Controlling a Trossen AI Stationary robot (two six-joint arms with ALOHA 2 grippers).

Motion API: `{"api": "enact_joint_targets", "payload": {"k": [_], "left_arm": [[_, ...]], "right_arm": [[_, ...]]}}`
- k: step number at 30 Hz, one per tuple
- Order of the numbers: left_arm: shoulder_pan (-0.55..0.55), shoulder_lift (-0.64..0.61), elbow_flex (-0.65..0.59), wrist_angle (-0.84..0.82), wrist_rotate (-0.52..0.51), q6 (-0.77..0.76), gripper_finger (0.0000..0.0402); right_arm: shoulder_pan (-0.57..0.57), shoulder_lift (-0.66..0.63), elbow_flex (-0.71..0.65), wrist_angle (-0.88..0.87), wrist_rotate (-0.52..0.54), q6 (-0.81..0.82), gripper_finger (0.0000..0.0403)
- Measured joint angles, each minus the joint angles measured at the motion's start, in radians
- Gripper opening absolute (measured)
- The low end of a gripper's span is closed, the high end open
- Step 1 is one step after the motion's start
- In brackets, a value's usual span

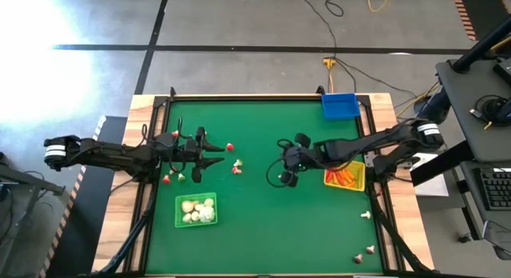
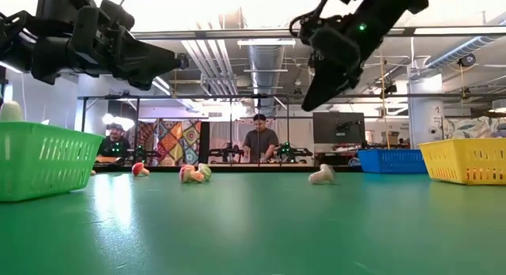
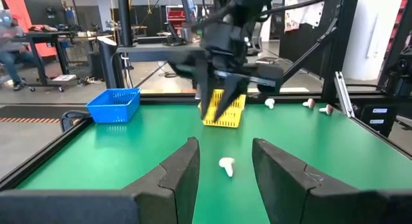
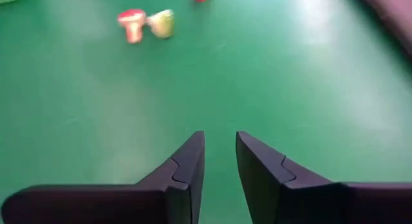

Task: Sort produce into baskets
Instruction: Put the brown mushroom into the blue bin

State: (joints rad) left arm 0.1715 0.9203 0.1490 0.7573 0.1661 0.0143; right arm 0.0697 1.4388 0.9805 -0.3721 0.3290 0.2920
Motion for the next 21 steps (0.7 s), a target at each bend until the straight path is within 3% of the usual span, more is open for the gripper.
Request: {"api": "enact_joint_targets", "payload": {"k": [7,13,21], "left_arm": [[0.0,0.005,0.0,-0.019,0.0,0.0,0.0127],[0.0,0.01,0.0,-0.02,-0.001,0.003,0.0127],[0.0,0.011,0.0,-0.02,-0.002,0.003,0.0127]], "right_arm": [[0.008,0.089,-0.047,-0.016,-0.094,0.097,0.0146],[0.011,0.177,-0.038,0.007,-0.175,0.064,0.0207],[0.013,0.203,-0.04,0.011,-0.238,0.065,0.0226]]}}
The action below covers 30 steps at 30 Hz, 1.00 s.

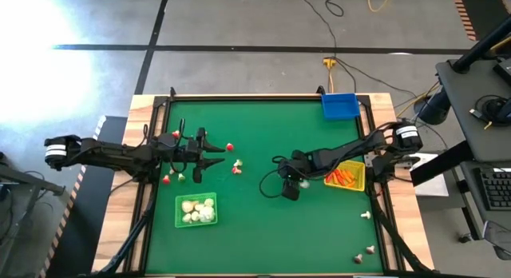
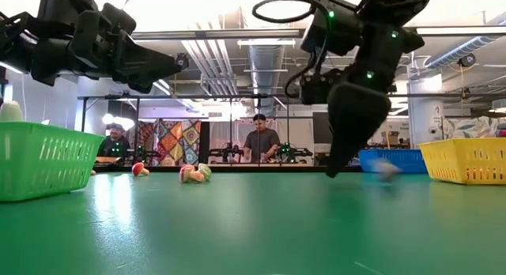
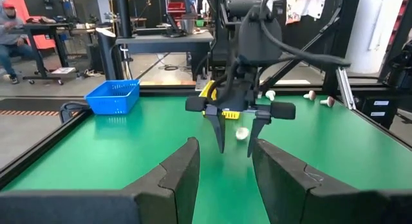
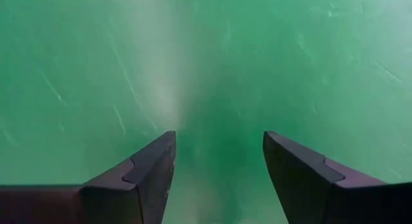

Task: Sort produce into baskets
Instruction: Put the brown mushroom into the blue bin

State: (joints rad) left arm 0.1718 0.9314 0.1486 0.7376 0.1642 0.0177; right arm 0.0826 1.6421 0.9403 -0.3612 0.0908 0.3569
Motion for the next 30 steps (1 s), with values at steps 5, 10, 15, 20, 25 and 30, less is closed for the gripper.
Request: {"api": "enact_joint_targets", "payload": {"k": [5,10,15,20,25,30], "left_arm": [[0.0,0.005,0.0,0.0,0.0,0.0,0.0127],[0.0,0.01,0.0,-0.001,0.0,0.0,0.0127],[0.0,0.021,0.0,0.005,-0.001,0.01,0.0127],[0.0,0.021,0.0,0.022,-0.001,0.025,0.0127],[0.0,0.021,0.002,0.04,-0.001,0.028,0.0127],[0.0,0.022,0.017,0.044,-0.001,0.051,0.0127]], "right_arm": [[0.0,-0.003,0.002,-0.002,-0.015,0.01,0.0223],[0.0,-0.043,0.002,-0.034,-0.013,0.038,0.0228],[0.029,-0.109,0.009,-0.172,-0.019,0.195,0.0235],[0.132,-0.123,0.073,-0.324,-0.032,0.419,0.024],[0.263,-0.12,0.167,-0.46,-0.07,0.73,0.0238],[0.391,-0.12,0.221,-0.58,-0.08,1.022,0.0245]]}}
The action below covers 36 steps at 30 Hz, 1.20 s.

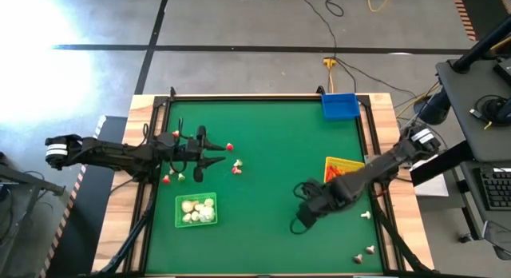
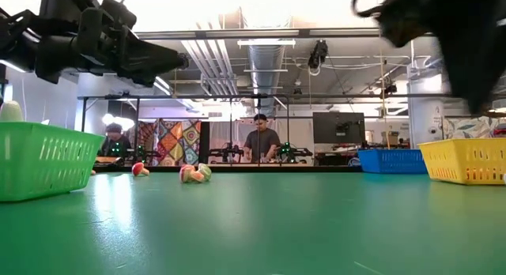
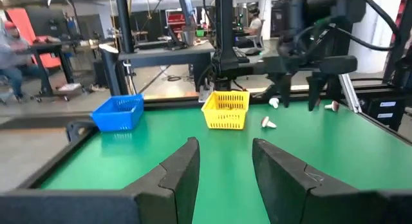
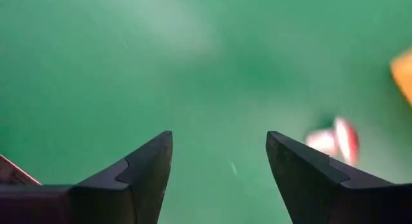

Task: Sort produce into baskets
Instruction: Put the brown mushroom into the blue bin

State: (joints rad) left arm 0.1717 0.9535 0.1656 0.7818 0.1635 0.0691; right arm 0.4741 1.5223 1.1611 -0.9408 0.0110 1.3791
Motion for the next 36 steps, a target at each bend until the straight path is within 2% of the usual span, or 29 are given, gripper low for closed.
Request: {"api": "enact_joint_targets", "payload": {"k": [5,10,14,18,23,30,36], "left_arm": [[0.0,0.0,0.036,0.004,0.0,0.059,0.0127],[0.0,0.009,0.071,0.004,0.0,0.108,0.0127],[0.0,0.032,0.091,0.005,0.0,0.144,0.0127],[0.0,0.076,0.111,0.009,0.0,0.158,0.0127],[0.0,0.148,0.145,0.013,0.0,0.157,0.0127],[0.0,0.245,0.189,0.011,0.002,0.139,0.0127],[-0.001,0.238,0.19,0.013,0.003,0.132,0.0127]], "right_arm": [[0.08,-0.001,-0.023,-0.109,-0.111,0.294,0.0256],[0.152,-0.002,-0.118,-0.066,-0.205,0.537,0.0265],[0.189,-0.002,-0.187,-0.041,-0.153,0.664,0.0267],[0.19,-0.002,-0.234,-0.042,-0.011,0.758,0.0261],[0.16,-0.003,-0.244,-0.036,0.117,0.773,0.0253],[0.111,-0.002,-0.266,-0.015,0.12,0.738,0.0234],[0.09,-0.002,-0.316,0.057,0.114,0.697,0.0206]]}}
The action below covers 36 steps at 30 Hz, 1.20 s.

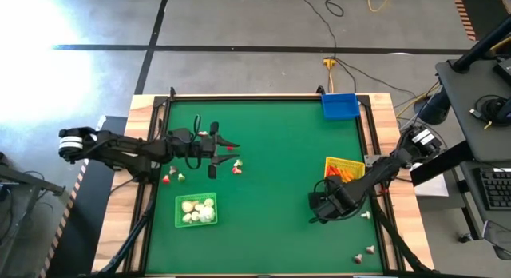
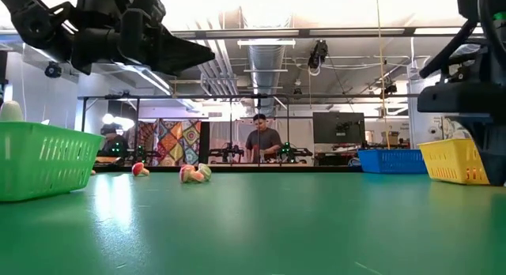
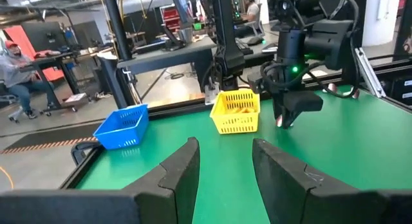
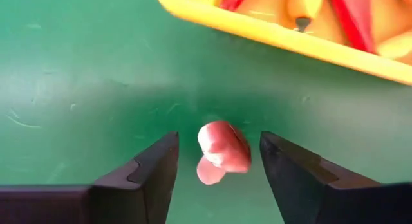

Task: Sort produce into baskets
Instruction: Put the brown mushroom into the blue bin

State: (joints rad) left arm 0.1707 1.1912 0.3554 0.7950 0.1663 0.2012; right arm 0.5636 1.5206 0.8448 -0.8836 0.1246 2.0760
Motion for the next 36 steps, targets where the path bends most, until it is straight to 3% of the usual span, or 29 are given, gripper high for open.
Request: {"api": "enact_joint_targets", "payload": {"k": [10,17,21,24,29,33,36], "left_arm": [[0.0,-0.056,-0.023,-0.003,0.002,-0.003,0.0127],[-0.002,-0.171,-0.042,0.0,0.189,-0.038,0.0127],[-0.001,-0.261,-0.087,0.011,0.2,-0.038,0.0127],[-0.001,-0.321,-0.128,0.035,0.188,-0.038,0.0127],[-0.001,-0.375,-0.158,0.039,0.183,-0.029,0.0127],[-0.001,-0.39,-0.161,0.039,0.183,-0.054,0.0127],[-0.001,-0.406,-0.162,0.035,0.184,-0.099,0.0127]], "right_arm": [[0.0,0.001,-0.002,0.003,0.0,-0.07,0.013],[-0.006,-0.002,0.011,0.006,-0.001,-0.1,0.0078],[-0.062,-0.038,0.102,0.011,0.003,-0.183,0.007],[-0.132,-0.053,0.207,0.005,0.065,-0.365,0.0074],[-0.323,-0.066,0.368,-0.041,0.239,-0.837,0.0072],[-0.574,-0.061,0.427,-0.047,0.303,-1.233,0.007],[-0.821,-0.034,0.428,-0.046,0.308,-1.429,0.007]]}}
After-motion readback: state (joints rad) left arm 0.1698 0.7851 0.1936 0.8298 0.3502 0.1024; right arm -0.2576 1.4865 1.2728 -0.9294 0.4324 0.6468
